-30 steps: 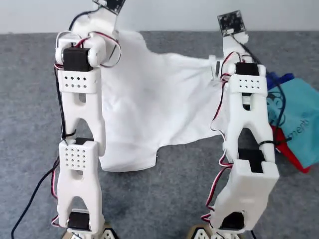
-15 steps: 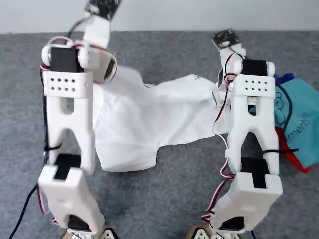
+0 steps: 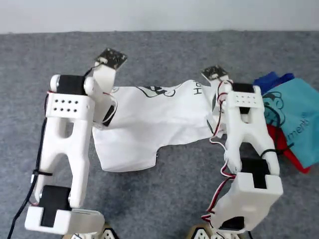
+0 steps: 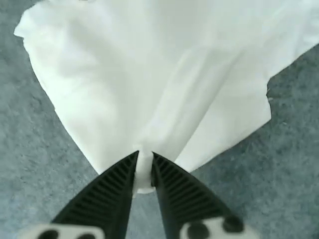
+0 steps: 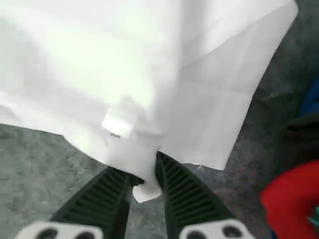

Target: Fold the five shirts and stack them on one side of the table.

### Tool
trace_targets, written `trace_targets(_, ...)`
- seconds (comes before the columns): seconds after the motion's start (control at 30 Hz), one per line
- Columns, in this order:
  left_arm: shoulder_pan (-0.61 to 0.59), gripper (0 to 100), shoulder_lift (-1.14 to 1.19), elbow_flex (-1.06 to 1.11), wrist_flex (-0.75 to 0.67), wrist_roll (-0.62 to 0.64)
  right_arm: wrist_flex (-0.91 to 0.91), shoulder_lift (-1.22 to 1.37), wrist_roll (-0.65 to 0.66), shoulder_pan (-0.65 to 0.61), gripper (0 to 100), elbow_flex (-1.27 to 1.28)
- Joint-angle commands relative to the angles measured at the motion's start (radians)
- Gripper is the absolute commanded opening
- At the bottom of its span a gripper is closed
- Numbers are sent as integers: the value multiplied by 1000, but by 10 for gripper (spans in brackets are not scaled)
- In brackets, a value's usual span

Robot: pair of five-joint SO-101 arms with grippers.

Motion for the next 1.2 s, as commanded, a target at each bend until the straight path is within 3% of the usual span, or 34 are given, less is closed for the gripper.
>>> trace_targets(0.0, 5, 12, -81, 35, 2, -17, -68, -68, 11, 42, 9, 31)
trace_targets(0.27, 6, 12, -130, 133, 17, -34, -82, -142, 91, 102, 9, 21)
trace_targets(0.6, 17, 15, -130, 272, -32, -48, -104, -173, 95, 99, 16, 121)
trace_targets(0.8, 21, 93, -130, 283, -32, -44, -85, -176, 91, 104, 164, 157)
trace_targets(1.07, 209, 94, -141, 278, -21, -40, -22, -177, 89, 105, 161, 161)
trace_targets(1.17, 207, 94, -141, 265, -18, -40, 16, -177, 89, 105, 162, 160)
